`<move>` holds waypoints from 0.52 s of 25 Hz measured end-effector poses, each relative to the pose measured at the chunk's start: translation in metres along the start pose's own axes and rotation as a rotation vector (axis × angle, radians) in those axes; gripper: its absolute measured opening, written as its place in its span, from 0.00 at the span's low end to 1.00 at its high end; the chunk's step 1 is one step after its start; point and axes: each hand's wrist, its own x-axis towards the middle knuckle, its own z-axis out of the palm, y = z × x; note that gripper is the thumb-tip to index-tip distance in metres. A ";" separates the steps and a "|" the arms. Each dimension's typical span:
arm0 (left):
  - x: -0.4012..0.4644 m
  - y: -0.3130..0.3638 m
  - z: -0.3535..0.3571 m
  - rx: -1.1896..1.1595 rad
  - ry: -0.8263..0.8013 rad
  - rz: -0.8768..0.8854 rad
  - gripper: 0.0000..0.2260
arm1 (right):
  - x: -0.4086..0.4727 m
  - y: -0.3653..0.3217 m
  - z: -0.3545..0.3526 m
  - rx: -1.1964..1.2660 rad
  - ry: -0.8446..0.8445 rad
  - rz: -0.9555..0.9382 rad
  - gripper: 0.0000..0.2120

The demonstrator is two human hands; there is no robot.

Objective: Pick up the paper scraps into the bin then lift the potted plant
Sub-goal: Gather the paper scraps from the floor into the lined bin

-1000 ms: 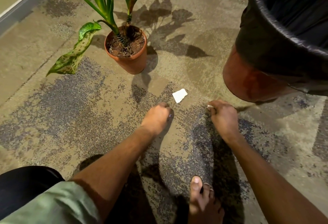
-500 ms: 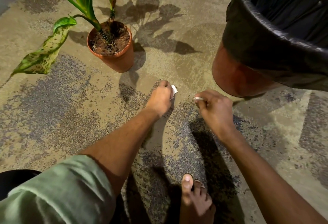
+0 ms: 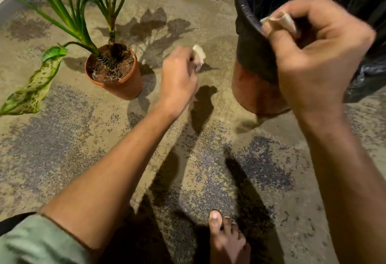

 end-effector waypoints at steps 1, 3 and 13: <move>0.015 0.020 -0.011 -0.037 0.110 0.072 0.05 | 0.012 0.002 -0.006 0.059 0.032 0.029 0.01; 0.043 0.057 -0.026 -0.097 0.263 0.233 0.05 | 0.035 0.009 -0.018 0.081 0.039 0.145 0.04; 0.075 0.135 -0.018 0.083 -0.246 0.448 0.15 | 0.042 0.030 -0.059 -0.372 -0.243 0.287 0.25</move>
